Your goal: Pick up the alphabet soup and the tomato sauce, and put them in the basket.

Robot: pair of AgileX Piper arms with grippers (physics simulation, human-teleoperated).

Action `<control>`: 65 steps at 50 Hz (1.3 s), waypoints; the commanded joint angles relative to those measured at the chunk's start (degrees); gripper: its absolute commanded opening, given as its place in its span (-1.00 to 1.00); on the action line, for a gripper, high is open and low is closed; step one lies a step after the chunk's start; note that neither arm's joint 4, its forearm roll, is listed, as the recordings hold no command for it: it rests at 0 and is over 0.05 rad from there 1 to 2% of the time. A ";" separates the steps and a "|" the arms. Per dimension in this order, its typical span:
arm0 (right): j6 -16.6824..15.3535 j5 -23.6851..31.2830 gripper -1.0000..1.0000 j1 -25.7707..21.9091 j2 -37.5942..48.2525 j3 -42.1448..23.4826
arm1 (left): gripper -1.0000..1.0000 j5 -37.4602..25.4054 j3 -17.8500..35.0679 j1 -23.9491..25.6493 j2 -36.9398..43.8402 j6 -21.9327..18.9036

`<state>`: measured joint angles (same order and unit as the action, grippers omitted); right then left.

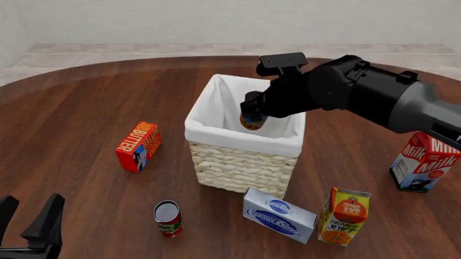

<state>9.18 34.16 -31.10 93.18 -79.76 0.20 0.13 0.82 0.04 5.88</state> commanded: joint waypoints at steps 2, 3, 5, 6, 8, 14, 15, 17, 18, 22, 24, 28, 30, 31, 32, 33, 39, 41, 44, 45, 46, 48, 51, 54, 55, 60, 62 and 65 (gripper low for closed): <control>0.69 -1.04 -1.00 0.34 1.07 -0.29 | 1.00 -0.07 0.00 -0.05 0.03 0.29; 0.75 -1.08 -1.00 0.35 1.14 -0.25 | 1.00 -0.08 0.00 -0.05 0.03 0.29; 0.67 -1.24 -1.00 0.34 1.17 -0.02 | 1.00 -0.08 0.00 -0.04 0.04 0.29; 0.75 -1.38 -1.00 0.29 1.17 0.24 | 1.00 -0.08 0.00 -0.04 0.04 0.30; 0.78 -1.59 -1.00 0.33 1.18 0.53 | 1.00 -0.08 0.01 -0.06 0.04 0.30; 0.61 -2.13 -1.00 0.74 1.53 0.95 | 1.00 -0.08 0.01 -0.06 0.03 0.21; 0.56 -2.16 -1.00 0.79 1.56 0.94 | 1.00 -0.08 0.01 -0.05 0.03 0.21; 0.45 -2.18 -1.00 1.05 1.77 0.80 | 1.00 -0.08 0.01 -0.06 0.03 0.21; 0.22 -2.17 -1.00 1.18 1.84 0.74 | 1.00 -0.08 0.01 -0.06 0.02 0.21; 0.19 -2.38 -1.00 1.55 2.00 0.87 | 1.00 -0.08 0.00 -0.04 0.02 0.16; 0.12 -2.49 -1.00 1.62 1.99 1.05 | 1.00 -0.09 0.00 -0.04 0.02 0.14; 0.19 -2.73 -1.00 1.82 2.03 1.34 | 1.00 -0.10 -0.01 -0.03 0.01 0.12; 0.13 -2.86 -1.00 1.93 2.08 1.53 | 1.00 -0.11 0.00 -0.02 0.01 0.10; 0.26 -2.93 -1.00 1.89 2.07 1.63 | 1.00 -0.11 0.00 -0.01 0.01 0.08; 0.26 -2.93 -1.00 1.89 2.07 1.63 | 1.00 -0.11 0.00 -0.01 0.01 0.08; 0.34 -2.99 1.00 2.08 2.20 1.67 | 1.00 -0.14 0.00 -0.02 0.01 0.11; 0.51 -2.75 1.00 1.84 2.20 1.52 | 1.00 -0.16 0.01 0.01 0.01 0.02; 0.44 -2.79 1.00 1.52 1.96 1.68 | 1.00 -0.16 0.01 0.04 0.01 -0.03; 0.37 -2.75 1.00 1.70 2.03 1.47 | 1.00 -0.17 0.01 0.10 0.01 -0.09; 0.38 -2.72 1.00 1.83 2.10 1.35 | 1.00 -0.18 0.01 0.11 0.01 -0.10; 0.37 -2.67 1.00 1.78 2.11 1.32 | 1.00 -0.19 0.01 0.13 0.01 -0.11; 0.34 -2.63 1.00 1.80 2.09 1.28 | 1.00 -0.20 0.01 0.16 0.01 -0.16; 0.42 -2.61 1.00 1.71 1.95 1.34 | 1.00 -0.20 0.01 0.18 0.02 -0.21; 0.35 -2.54 1.00 1.76 1.84 1.29 | 1.00 -0.19 0.01 0.20 0.01 -0.25; 0.30 -2.50 1.00 1.73 1.79 1.29 | 1.00 -0.18 0.01 0.20 0.01 -0.26; 0.27 -2.24 1.00 1.89 1.32 1.05 | 1.00 -0.16 0.00 0.25 0.00 -0.37; 0.38 -2.24 1.00 1.79 1.05 1.18 | 1.00 -0.14 0.00 0.29 0.00 -0.43; 0.29 -2.16 1.00 1.83 0.72 1.31 | 1.00 -0.14 0.00 0.29 0.00 -0.46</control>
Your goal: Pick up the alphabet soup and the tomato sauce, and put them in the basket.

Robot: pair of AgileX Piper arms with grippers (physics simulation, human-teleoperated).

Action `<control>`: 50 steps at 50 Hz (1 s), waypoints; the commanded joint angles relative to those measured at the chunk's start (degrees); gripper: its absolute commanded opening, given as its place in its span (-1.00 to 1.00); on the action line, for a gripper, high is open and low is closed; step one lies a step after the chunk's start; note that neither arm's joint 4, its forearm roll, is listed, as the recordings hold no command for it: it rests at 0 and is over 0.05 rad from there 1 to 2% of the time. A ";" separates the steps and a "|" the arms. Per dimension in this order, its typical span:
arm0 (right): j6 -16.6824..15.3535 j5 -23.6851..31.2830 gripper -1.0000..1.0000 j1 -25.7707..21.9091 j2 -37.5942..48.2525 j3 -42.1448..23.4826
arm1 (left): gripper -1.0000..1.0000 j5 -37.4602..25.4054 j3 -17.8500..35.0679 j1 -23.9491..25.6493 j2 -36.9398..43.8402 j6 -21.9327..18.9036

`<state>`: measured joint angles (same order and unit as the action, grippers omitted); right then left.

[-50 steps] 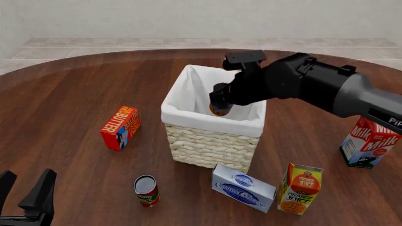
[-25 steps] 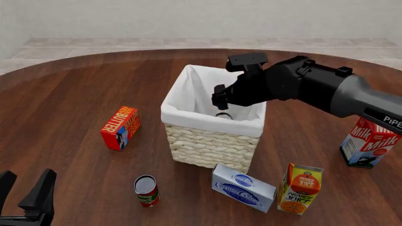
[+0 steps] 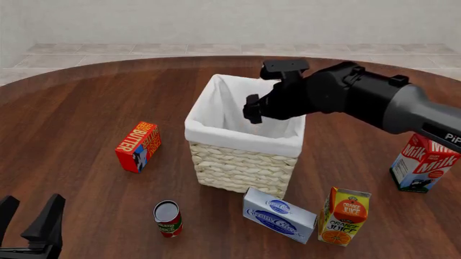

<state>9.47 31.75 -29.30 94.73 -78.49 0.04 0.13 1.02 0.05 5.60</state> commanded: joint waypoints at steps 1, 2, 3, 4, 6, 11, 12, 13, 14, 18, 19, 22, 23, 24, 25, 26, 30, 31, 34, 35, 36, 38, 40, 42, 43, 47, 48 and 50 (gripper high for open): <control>0.03 0.37 1.00 -0.02 -0.99 -0.03 | 1.00 0.04 0.00 0.08 0.00 -0.20; -0.01 0.46 1.00 0.06 -1.01 -0.17 | 1.00 0.05 0.00 0.10 0.00 -0.23; 0.00 0.56 1.00 0.01 -1.16 -0.24 | 1.00 0.06 0.01 0.12 0.00 -0.26; 0.05 0.74 1.00 -0.04 -1.39 -0.39 | 1.00 0.06 0.01 0.10 0.00 -0.26; 0.07 0.97 1.00 -0.28 -1.83 -0.41 | 1.00 0.08 0.02 0.14 0.01 -0.34; -0.04 1.60 1.00 -0.33 -3.01 -0.74 | 1.00 0.11 0.04 0.17 0.01 -0.45; -0.05 1.63 1.00 -0.31 -3.13 -0.76 | 1.00 0.11 0.04 0.17 0.01 -0.45; -0.17 1.75 1.00 -0.24 -3.39 -0.81 | 1.00 0.11 0.05 0.18 0.00 -0.48; -0.14 1.83 1.00 -0.20 -3.57 -0.86 | 1.00 0.12 0.05 0.18 0.00 -0.50; -0.40 2.07 1.00 0.20 -4.08 -1.25 | 1.00 0.17 0.06 0.21 -0.01 -0.59; -0.40 2.05 1.00 0.43 -4.25 -1.42 | 1.00 0.19 0.06 0.19 -0.01 -0.58; -0.30 2.35 1.00 0.37 -5.05 -1.64 | 1.00 0.24 0.07 0.17 -0.02 -0.63; -0.23 2.42 1.00 0.41 -5.30 -1.62 | 1.00 0.27 0.07 0.17 -0.02 -0.67; -0.35 2.48 1.00 0.53 -5.59 -1.65 | 1.00 0.28 0.07 0.17 -0.02 -0.70; -0.30 2.49 1.00 0.57 -5.76 -1.63 | 1.00 0.27 0.07 0.15 -0.02 -0.70; -0.36 2.54 1.00 0.63 -6.17 -1.55 | 1.00 0.29 0.07 0.13 -0.02 -0.76; 0.01 2.41 1.00 0.33 -8.06 -0.86 | 1.00 0.31 0.09 0.09 -0.02 -0.88; 0.22 2.39 1.00 0.11 -8.43 -0.63 | 1.00 0.29 0.08 0.07 -0.02 -0.87; 0.34 2.24 1.00 -0.33 -9.73 0.26 | 1.00 0.29 0.09 0.11 -0.02 -1.01; 0.42 2.20 1.00 -0.37 -10.00 0.40 | 1.00 0.27 0.09 0.13 -0.02 -1.04; 0.31 2.14 1.00 -0.35 -10.23 0.46 | 1.00 0.27 0.10 0.14 -0.02 -1.08; 0.40 2.08 1.00 -0.35 -10.76 0.48 | 1.00 0.26 0.10 0.15 -0.02 -1.16; 0.44 2.02 1.00 -0.38 -11.12 0.50 | 1.00 0.26 0.11 0.13 -0.02 -1.19; 0.92 1.89 1.00 -0.64 -11.94 0.67 | 1.00 0.24 0.11 0.10 -0.02 -1.24; 1.01 1.78 1.00 -0.87 -12.46 0.74 | 1.00 0.25 0.11 0.10 -0.02 -1.27; 2.12 1.10 1.00 -0.29 -13.91 0.34 | 1.00 0.23 0.11 0.06 -0.02 -1.46; 2.12 1.10 1.00 -0.29 -13.91 0.34 | 1.00 0.23 0.11 0.06 -0.02 -1.46; 2.15 0.78 1.00 -0.33 -14.23 0.61 | 1.00 0.24 0.11 0.00 -0.02 -1.50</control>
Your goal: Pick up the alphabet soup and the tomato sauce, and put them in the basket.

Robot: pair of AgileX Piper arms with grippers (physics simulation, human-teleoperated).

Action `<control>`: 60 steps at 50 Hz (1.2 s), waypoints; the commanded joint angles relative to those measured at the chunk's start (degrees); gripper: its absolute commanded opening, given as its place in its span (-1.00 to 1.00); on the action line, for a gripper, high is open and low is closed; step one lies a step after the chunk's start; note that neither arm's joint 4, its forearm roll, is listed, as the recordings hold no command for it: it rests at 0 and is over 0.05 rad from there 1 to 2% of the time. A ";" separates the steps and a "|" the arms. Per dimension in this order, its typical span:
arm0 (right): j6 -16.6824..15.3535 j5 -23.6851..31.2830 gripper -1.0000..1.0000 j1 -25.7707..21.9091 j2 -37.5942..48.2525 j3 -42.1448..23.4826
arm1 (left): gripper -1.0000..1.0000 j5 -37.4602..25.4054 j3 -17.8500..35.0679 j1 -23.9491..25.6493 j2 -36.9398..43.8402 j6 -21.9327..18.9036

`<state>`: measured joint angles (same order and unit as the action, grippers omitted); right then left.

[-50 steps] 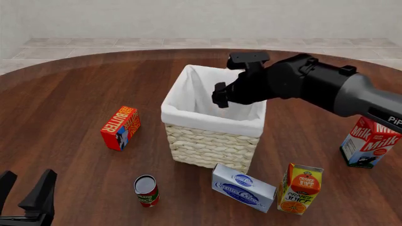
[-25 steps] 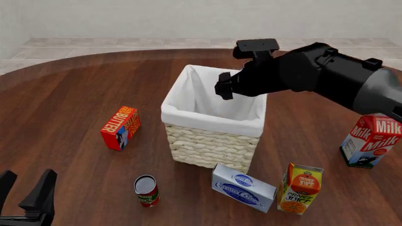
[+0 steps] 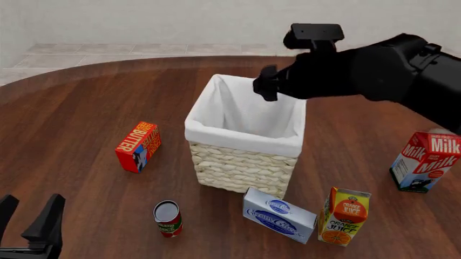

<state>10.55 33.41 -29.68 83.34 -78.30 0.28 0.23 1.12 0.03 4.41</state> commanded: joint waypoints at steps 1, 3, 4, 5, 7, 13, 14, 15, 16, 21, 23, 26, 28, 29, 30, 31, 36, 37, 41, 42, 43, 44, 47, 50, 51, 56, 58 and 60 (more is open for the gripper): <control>1.28 -1.05 1.00 -0.02 -3.07 0.55 | 1.00 0.02 0.01 -0.10 0.00 -0.34; 1.39 -1.55 1.00 -0.40 -4.15 0.82 | 1.00 0.02 0.01 -0.18 0.00 -0.36; 1.20 -1.76 1.00 -0.53 -4.65 0.60 | 1.00 0.02 0.01 -0.20 0.00 -0.39; 1.92 -1.83 1.00 -1.65 -5.45 0.98 | 1.00 0.04 0.01 -0.18 0.00 -0.40; 2.36 -2.39 1.00 -1.49 -6.46 1.08 | 1.00 0.03 0.01 -0.12 0.00 -0.35; 3.37 -3.69 1.00 -1.84 -9.96 2.69 | 1.00 -0.07 -0.03 -0.02 0.00 -0.57; 3.88 -3.75 1.00 -2.13 -10.49 2.99 | 1.00 -0.07 -0.02 -0.01 0.00 -0.63; 3.32 -4.16 1.00 -1.34 -11.08 2.86 | 1.00 -0.06 -0.02 -0.03 0.00 -0.66; 2.93 -4.05 1.00 -1.17 -11.07 2.76 | 1.00 -0.07 -0.02 -0.05 0.00 -0.66; 4.07 -5.04 1.00 -2.10 -12.87 3.49 | 1.00 -0.08 0.00 -0.11 0.01 -0.80; 4.56 -5.66 1.00 -2.94 -13.85 3.96 | 1.00 -0.12 0.00 -0.05 0.02 -0.81; 4.84 -6.27 1.00 -2.75 -14.55 4.00 | 1.00 -0.15 0.01 -0.15 0.03 -0.90; 5.36 -6.76 1.00 -2.89 -15.42 4.27 | 1.00 -0.18 0.01 -0.13 0.04 -1.02; 5.84 -7.09 1.00 -2.72 -15.65 4.43 | 1.00 -0.18 0.01 -0.10 0.04 -1.06; 5.70 -7.34 1.00 -2.69 -15.87 4.54 | 1.00 -0.21 0.00 -0.07 0.04 -1.13; 6.05 -7.72 1.00 -2.65 -16.19 4.84 | 1.00 -0.23 0.00 -0.04 0.04 -1.18; 6.65 -9.16 1.00 -1.96 -17.42 6.52 | 1.00 -0.29 -0.02 0.02 0.04 -1.42; 6.99 -9.48 1.00 -1.74 -17.74 6.94 | 1.00 -0.32 -0.03 0.02 0.04 -1.47; 8.09 -11.01 1.00 -1.54 -20.46 9.00 | 1.00 -0.48 -0.04 -0.25 0.07 -1.92; 8.09 -11.02 1.00 -1.54 -20.46 9.01 | 1.00 -0.48 -0.04 -0.25 0.07 -1.92; 8.56 -11.29 1.00 -1.65 -21.11 9.37 | 1.00 -0.49 -0.05 -0.26 0.07 -2.08; 8.90 -11.37 1.00 -1.63 -21.42 9.56 | 1.00 -0.51 -0.05 -0.22 0.07 -2.15; 9.45 -11.92 1.00 -1.58 -23.78 10.32 | 1.00 -0.59 -0.07 -0.04 0.11 -2.61; 9.58 -12.09 1.00 -1.50 -24.64 10.38 | 1.00 -0.59 -0.08 -0.04 0.14 -2.84; 9.66 -12.19 1.00 -1.73 -25.43 10.52 | 1.00 -0.60 -0.08 -0.03 0.14 -3.04; 10.09 -12.56 1.00 -2.14 -28.63 11.30 | 1.00 -0.70 -0.08 0.05 0.19 -3.61; 10.13 -12.69 1.00 -2.07 -30.03 11.80 | 1.00 -0.72 -0.08 0.02 0.21 -3.80; 10.65 -13.02 1.00 -2.28 -32.60 12.97 | 1.00 -0.72 -0.09 0.02 0.29 -4.17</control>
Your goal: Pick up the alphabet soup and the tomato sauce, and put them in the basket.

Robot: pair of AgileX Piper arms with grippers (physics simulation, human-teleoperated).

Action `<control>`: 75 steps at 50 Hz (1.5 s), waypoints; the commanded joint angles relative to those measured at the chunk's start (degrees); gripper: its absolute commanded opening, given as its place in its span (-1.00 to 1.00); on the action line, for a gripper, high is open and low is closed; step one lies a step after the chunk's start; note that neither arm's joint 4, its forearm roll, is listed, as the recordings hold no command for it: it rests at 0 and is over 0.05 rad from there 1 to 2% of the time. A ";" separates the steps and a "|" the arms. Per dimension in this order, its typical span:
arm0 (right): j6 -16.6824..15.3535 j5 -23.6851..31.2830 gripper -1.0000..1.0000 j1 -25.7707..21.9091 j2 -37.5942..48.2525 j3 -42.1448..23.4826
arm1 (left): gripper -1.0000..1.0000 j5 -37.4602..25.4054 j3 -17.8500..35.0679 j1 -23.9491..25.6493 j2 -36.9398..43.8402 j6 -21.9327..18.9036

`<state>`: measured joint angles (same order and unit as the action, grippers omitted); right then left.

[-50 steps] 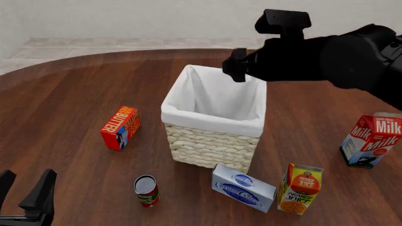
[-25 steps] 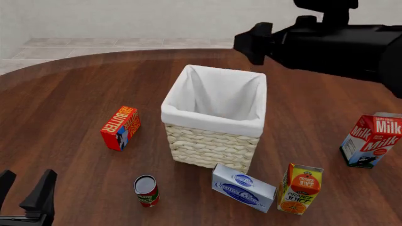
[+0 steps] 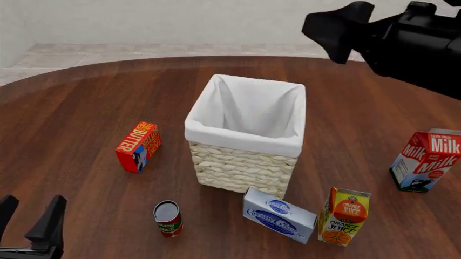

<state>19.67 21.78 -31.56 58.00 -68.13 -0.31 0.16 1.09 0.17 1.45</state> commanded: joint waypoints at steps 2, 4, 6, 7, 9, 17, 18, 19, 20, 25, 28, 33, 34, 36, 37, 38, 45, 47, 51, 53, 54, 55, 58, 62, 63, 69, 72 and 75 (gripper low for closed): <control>1.66 -1.67 1.00 -0.09 -8.21 3.37 | 1.00 0.09 -0.03 0.10 0.43 -1.44; 1.89 -1.87 1.00 -0.17 -8.88 3.96 | 1.00 0.42 -0.03 0.13 0.79 -1.61; 1.87 -2.30 1.00 -0.53 -9.68 5.16 | 1.00 0.82 -0.06 0.12 1.23 -1.80; 1.65 -2.42 1.00 -0.78 -9.95 5.55 | 1.00 1.10 -0.07 0.09 1.50 -1.81; 2.09 -2.96 1.00 -0.90 -11.03 6.66 | 1.00 1.88 -0.09 0.01 2.30 -1.94; 1.91 -3.24 1.00 0.09 -15.10 7.39 | 1.00 0.80 -0.09 0.08 1.37 -2.88; 2.28 -3.23 1.00 0.03 -15.65 7.46 | 1.00 0.80 -0.09 0.06 1.38 -2.97; 2.23 -3.14 1.00 0.13 -16.01 7.44 | 1.00 0.94 -0.09 0.03 1.59 -2.92; 1.94 -3.05 1.00 0.80 -17.21 7.56 | 1.00 1.15 -0.06 0.12 1.84 -3.52; 1.81 -2.67 1.00 1.52 -19.00 7.56 | 1.00 1.43 0.13 0.66 2.42 -4.54; 2.27 -2.76 1.00 1.55 -19.74 8.07 | 1.00 1.30 0.28 0.58 2.57 -4.93; 2.43 -3.22 1.00 1.44 -20.74 9.56 | 1.00 -0.38 1.44 0.33 1.44 -5.89; 2.40 -3.12 1.00 1.43 -20.63 9.39 | 1.00 -1.49 2.02 -0.44 0.08 -6.01; 2.28 -2.87 1.00 1.47 -20.47 8.89 | 1.00 -2.64 3.58 -0.39 0.23 -5.68; 2.27 -2.75 1.00 1.27 -20.59 8.81 | 1.00 -3.48 4.50 -0.61 0.04 -5.31; 2.30 -2.76 1.00 1.37 -20.62 8.87 | 1.00 -4.22 5.27 -0.88 0.01 -4.85; 2.36 -2.45 1.00 1.65 -20.91 8.72 | 1.00 -6.01 8.17 -1.70 0.02 -4.29; 2.47 -2.33 1.00 1.91 -21.10 8.64 | 1.00 -6.30 8.99 -1.68 -0.11 -5.08; 2.39 -1.79 1.00 2.10 -21.46 8.25 | 1.00 -8.07 11.27 -1.13 -0.14 -5.32; 2.31 -1.67 1.00 2.22 -21.52 8.00 | 1.00 -8.78 12.37 -1.02 -0.15 -5.59; 2.41 -1.61 1.00 2.28 -21.62 7.96 | 1.00 -9.41 13.27 -0.82 -0.15 -5.78; 2.43 -1.58 1.00 2.35 -21.72 8.00 | 1.00 -9.65 13.77 -0.75 -0.15 -6.05; 2.44 -1.46 1.00 2.49 -21.89 8.04 | 1.00 -10.01 14.41 -0.92 -0.16 -6.11; 1.83 -0.45 1.00 3.09 -22.25 7.00 | 1.00 -12.35 17.96 -0.85 -0.16 -6.43; 1.88 -0.32 1.00 3.32 -22.36 6.81 | 1.00 -12.70 18.57 -0.60 -0.16 -6.60; 1.56 0.46 1.00 3.44 -22.73 5.22 | 1.00 -15.42 22.28 1.00 -0.16 -7.79; 1.95 0.30 1.00 3.28 -23.01 5.39 | 1.00 -16.78 23.85 1.73 -0.13 -8.03; 2.02 0.50 1.00 3.04 -23.21 5.02 | 1.00 -17.88 25.41 2.78 -0.11 -9.42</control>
<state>21.62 21.55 -28.53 35.53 -61.97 -14.34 20.21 1.87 0.07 -5.96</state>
